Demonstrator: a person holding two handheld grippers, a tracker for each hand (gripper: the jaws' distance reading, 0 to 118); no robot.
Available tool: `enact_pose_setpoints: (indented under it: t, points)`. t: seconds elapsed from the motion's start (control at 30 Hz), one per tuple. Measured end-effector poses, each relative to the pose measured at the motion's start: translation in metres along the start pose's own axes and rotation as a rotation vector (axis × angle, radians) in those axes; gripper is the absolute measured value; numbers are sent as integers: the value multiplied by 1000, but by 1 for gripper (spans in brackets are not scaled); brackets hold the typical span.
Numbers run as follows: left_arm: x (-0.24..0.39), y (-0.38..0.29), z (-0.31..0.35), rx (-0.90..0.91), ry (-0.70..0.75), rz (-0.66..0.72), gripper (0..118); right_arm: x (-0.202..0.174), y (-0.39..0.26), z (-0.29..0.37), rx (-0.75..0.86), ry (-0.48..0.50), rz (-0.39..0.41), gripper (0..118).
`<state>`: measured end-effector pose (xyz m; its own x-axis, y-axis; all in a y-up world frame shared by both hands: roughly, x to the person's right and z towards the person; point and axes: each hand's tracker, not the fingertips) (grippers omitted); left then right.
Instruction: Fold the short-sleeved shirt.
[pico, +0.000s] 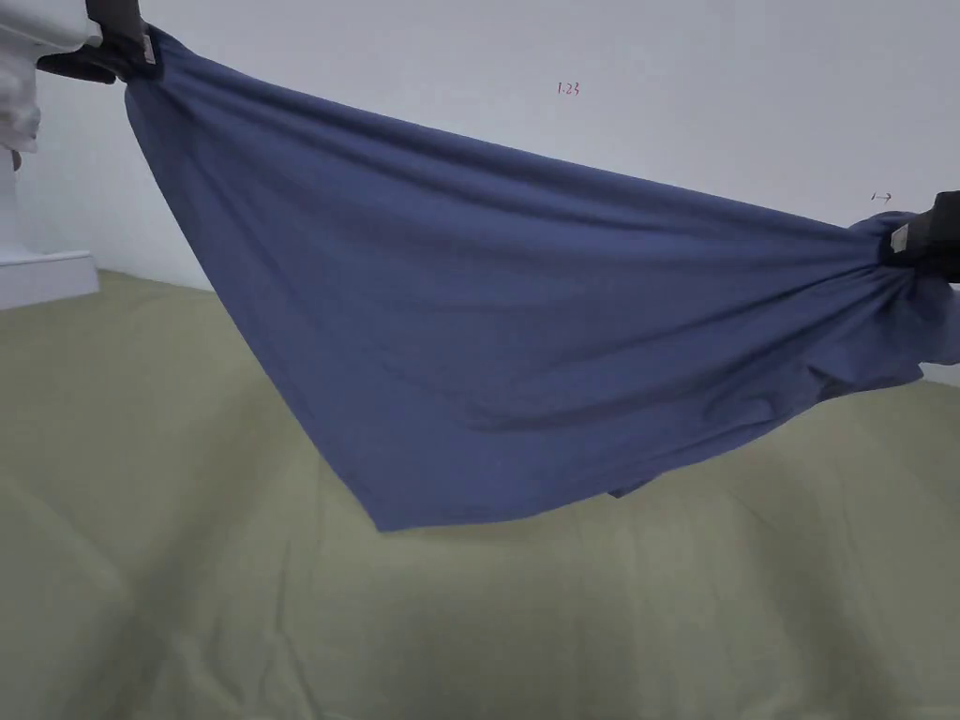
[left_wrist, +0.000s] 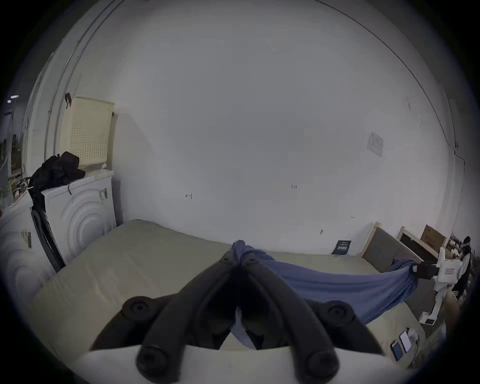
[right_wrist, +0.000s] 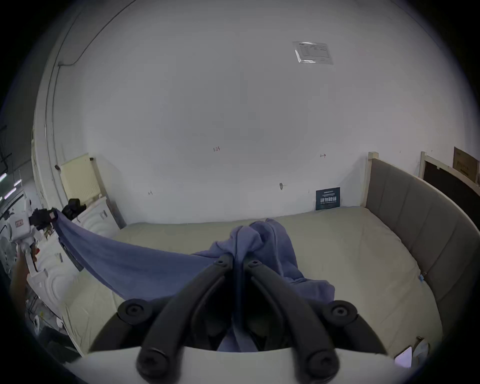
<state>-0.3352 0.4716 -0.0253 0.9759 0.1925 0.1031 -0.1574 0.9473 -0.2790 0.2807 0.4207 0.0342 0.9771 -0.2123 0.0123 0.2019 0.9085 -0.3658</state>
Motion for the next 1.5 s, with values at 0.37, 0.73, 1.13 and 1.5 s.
enact_pose_setpoints:
  t: [0.37, 0.73, 1.13, 1.5]
  points:
    - [-7, -39, -17, -44, 15, 8, 1, 9, -32, -18, -8, -18, -10, 6]
    - [-38, -179, 39, -178, -53, 168, 1, 42, -155, 34, -137, -7, -59, 6]
    - [-73, -332, 145, -418, 29, 238, 1, 49, -289, 109, -313, 10, -81, 6]
    - [-81, -413, 212, -537, 82, 370, 3, 54, -359, 141, -409, -24, -122, 6]
